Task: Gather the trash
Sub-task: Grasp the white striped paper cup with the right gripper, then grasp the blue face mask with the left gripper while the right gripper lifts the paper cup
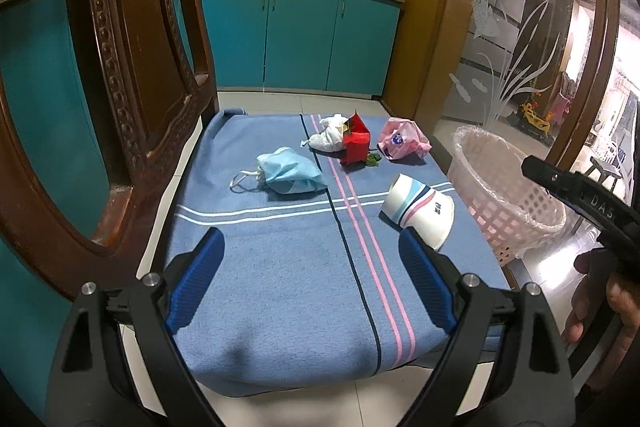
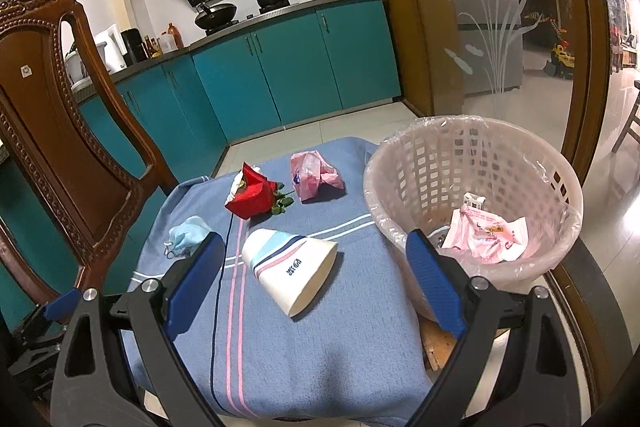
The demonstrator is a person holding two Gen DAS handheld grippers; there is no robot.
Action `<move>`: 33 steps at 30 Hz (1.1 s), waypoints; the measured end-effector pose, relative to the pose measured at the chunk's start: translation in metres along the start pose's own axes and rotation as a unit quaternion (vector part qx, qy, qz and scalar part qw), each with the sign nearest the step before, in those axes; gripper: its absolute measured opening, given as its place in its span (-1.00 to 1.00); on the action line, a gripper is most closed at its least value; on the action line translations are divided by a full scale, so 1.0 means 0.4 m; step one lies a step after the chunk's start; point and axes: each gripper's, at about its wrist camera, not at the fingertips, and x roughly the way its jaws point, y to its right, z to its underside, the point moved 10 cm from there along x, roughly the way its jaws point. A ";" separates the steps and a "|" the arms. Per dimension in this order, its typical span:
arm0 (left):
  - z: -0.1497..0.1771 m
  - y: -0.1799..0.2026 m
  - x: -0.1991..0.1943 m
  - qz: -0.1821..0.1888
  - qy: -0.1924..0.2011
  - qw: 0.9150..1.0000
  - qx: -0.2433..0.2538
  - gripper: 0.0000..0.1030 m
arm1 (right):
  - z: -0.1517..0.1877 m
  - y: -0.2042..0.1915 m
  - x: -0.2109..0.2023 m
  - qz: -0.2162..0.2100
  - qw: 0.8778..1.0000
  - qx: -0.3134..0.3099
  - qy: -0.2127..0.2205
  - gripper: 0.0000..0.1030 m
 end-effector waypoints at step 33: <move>-0.115 -0.158 -0.108 -0.002 0.072 0.994 -0.086 0.72 | 0.163 -0.081 0.358 0.316 0.938 0.126 -0.061 0.75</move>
